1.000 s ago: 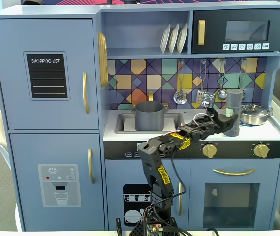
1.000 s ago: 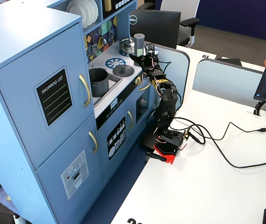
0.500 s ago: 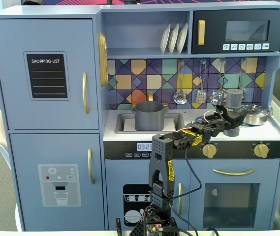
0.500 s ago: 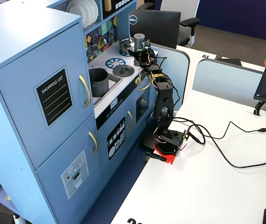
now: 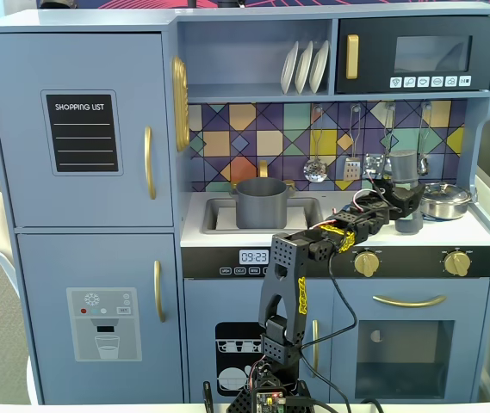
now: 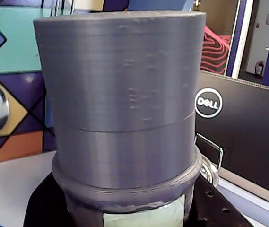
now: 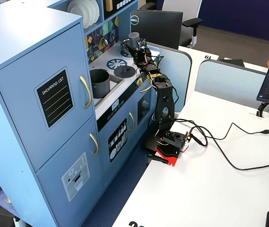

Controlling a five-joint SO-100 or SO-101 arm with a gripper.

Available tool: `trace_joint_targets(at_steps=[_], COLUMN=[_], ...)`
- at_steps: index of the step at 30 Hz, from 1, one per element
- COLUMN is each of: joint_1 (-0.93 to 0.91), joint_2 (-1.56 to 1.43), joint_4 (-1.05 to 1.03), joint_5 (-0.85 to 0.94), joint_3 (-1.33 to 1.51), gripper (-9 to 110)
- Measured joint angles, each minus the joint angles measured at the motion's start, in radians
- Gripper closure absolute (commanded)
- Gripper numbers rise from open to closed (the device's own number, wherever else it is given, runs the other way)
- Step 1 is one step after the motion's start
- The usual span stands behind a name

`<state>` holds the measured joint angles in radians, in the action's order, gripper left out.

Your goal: Put salt in the gray recipient

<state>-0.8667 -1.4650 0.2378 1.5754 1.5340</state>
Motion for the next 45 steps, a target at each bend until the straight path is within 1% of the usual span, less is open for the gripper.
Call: trace_joint_targets(at_steps=[5,8,11,14,18,25,28,31,37,41,45], joint_1=[-0.003,0.034,0.124,0.265,0.454,0.69,0.787,0.877,0.916,0.913,0.923], joint_2=[-0.063,-0.183,-0.324,-0.436,-0.486,-0.486,-0.472,-0.466,-0.419,-0.403,-0.393], joint_4=[-0.015,-0.149,-0.347,-0.558,-0.75,-0.896,-0.916,-0.916,-0.928,-0.928,-0.934], joint_5=[-0.063,-0.158,-0.325,-0.578,-1.02,-1.816,-2.052,-2.21,-2.499,-2.608,-2.648], joint_3=[-0.014,-0.015,-0.015,-0.015,-0.043,-0.213,-0.281,-0.31,-0.385,-0.399,-0.399], gripper=[101,101,101,101,101,101,101,101,101,101,101])
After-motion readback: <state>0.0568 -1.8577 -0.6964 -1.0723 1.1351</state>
